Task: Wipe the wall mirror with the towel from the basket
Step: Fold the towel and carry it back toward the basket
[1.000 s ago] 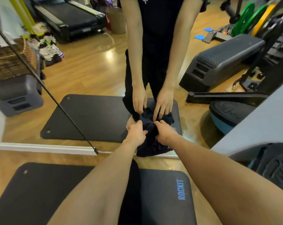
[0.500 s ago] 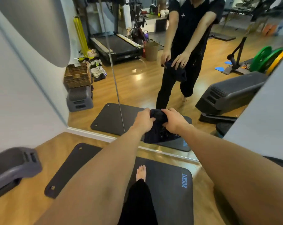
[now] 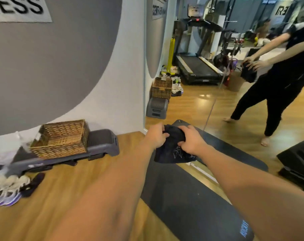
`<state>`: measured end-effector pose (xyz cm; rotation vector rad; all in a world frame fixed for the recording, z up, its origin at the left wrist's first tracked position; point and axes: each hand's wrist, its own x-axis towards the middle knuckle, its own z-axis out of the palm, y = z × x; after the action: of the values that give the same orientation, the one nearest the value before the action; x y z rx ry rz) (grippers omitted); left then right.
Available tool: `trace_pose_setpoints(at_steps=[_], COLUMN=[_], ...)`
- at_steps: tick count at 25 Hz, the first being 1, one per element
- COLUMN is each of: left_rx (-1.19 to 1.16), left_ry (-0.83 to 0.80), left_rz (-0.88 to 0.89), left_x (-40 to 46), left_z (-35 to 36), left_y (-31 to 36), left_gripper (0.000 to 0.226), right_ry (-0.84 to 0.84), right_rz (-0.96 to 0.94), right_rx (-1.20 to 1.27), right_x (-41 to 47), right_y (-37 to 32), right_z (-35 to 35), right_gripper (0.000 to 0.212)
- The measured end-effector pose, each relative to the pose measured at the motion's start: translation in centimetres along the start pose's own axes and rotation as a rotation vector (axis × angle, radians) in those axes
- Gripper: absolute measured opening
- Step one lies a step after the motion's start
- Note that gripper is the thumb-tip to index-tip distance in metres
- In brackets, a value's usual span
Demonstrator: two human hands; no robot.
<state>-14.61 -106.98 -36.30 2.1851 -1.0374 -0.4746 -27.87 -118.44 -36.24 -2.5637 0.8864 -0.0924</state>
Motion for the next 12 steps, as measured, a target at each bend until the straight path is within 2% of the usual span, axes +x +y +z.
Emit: trace_pose_setpoints(at_steps=[5, 8, 12], left_rx=[0.041, 0.078, 0.114], left_ry=[0.064, 0.136, 0.185], left_rz=[-0.129, -0.215, -0.264], left_x=[0.5, 0.0, 1.5], left_z=[-15.6, -25.0, -34.7], left_y=[-15.6, -24.8, -34.2], left_gripper=[0.02, 0.022, 0.016], right_ry=[-0.082, -0.164, -0.232], right_rz=[-0.102, -0.173, -0.223], right_rx=[0.043, 0.084, 0.158], right_x=[8.3, 13.5, 19.2], right_y=[-19.5, -31.2, -42.4], right_z=[7.4, 12.4, 17.7], right_gripper=[0.047, 0.056, 0.041])
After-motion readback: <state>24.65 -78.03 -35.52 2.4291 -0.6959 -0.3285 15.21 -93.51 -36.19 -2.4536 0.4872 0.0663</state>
